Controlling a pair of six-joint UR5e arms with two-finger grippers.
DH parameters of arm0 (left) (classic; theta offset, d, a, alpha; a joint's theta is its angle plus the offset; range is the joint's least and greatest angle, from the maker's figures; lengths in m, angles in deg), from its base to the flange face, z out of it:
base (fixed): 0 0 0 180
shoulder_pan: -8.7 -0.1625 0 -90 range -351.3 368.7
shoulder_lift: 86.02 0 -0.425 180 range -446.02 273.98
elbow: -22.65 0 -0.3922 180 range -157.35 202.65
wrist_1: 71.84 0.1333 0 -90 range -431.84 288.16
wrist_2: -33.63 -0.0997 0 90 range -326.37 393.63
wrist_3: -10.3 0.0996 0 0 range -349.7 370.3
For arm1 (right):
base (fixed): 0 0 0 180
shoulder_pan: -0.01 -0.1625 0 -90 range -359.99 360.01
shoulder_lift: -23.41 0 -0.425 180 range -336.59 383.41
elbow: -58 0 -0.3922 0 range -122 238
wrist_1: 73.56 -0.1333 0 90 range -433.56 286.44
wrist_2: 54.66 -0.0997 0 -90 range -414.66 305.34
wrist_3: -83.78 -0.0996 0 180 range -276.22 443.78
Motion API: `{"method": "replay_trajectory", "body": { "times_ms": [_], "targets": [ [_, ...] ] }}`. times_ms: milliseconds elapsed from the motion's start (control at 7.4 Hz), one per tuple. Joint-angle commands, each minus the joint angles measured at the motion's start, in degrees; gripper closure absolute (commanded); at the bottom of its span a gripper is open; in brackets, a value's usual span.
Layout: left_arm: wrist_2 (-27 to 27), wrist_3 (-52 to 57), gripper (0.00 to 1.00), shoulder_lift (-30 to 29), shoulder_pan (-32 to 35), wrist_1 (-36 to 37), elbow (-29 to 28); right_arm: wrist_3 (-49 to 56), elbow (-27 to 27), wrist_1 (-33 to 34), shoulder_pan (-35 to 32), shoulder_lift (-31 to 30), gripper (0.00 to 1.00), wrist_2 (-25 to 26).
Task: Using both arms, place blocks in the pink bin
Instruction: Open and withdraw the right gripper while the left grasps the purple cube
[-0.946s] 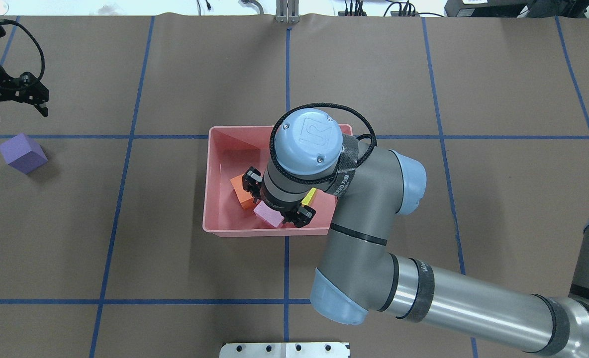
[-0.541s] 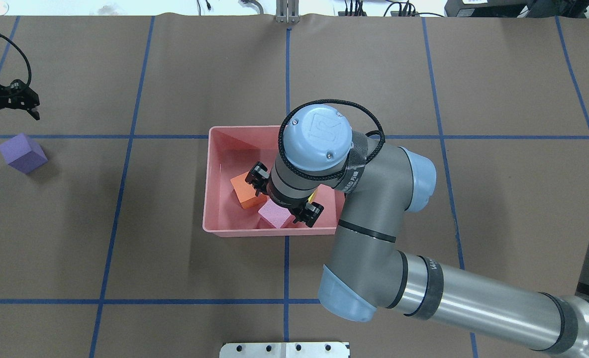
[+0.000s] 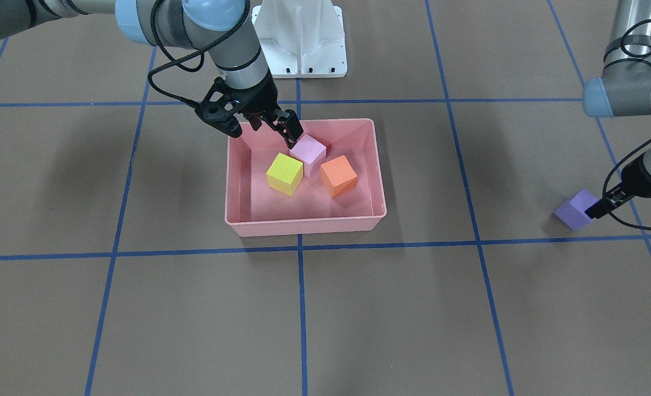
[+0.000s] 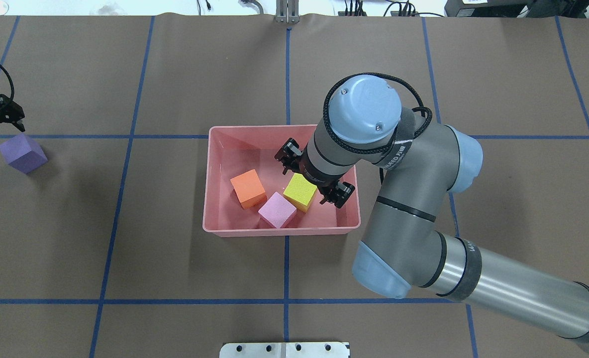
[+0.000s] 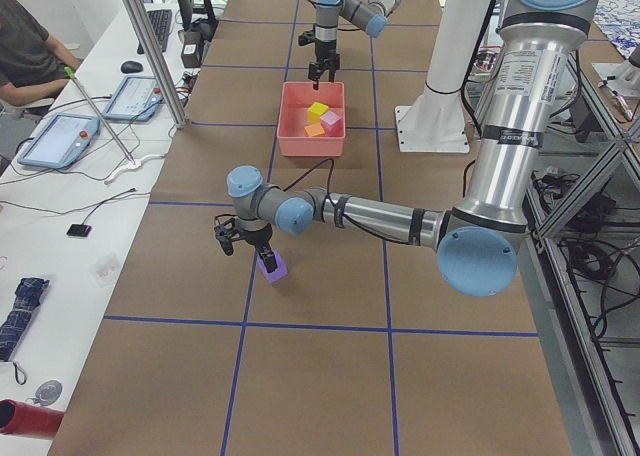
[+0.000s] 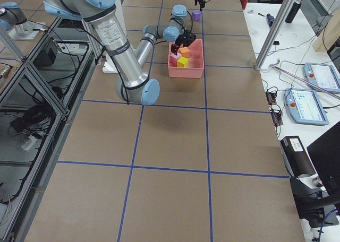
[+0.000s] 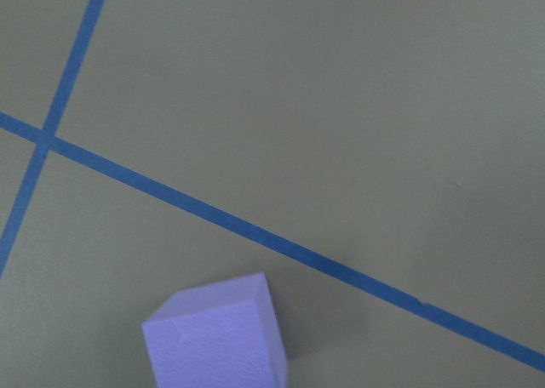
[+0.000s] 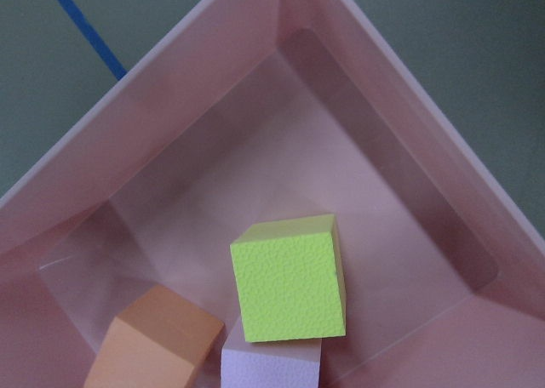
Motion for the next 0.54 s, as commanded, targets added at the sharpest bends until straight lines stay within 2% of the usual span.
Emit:
{"method": "replay_trajectory", "body": {
  "times_ms": [0,135,270,405],
  "targets": [
    [-0.17,-2.83,0.0,0.0,-1.72,-1.09,-0.55,-0.07,-1.09,0.08,-0.46,-0.94,0.01,0.02],
    [-0.17,-5.36,0.0,0.0,-3.29,-2.84,-0.99,-0.07,-1.18,0.08,-0.72,-1.47,0.01,0.02],
    [-4.52,-6.17,0.0,0.17,-6.09,-3.73,-1.77,-0.07,-1.44,0.08,-0.81,-2.08,0.01,0.19],
    [-5.18,-5.91,0.0,0.08,-6.21,-4.52,-2.48,-0.07,-1.71,0.08,-0.99,-2.35,0.01,0.28]
  ]
}}
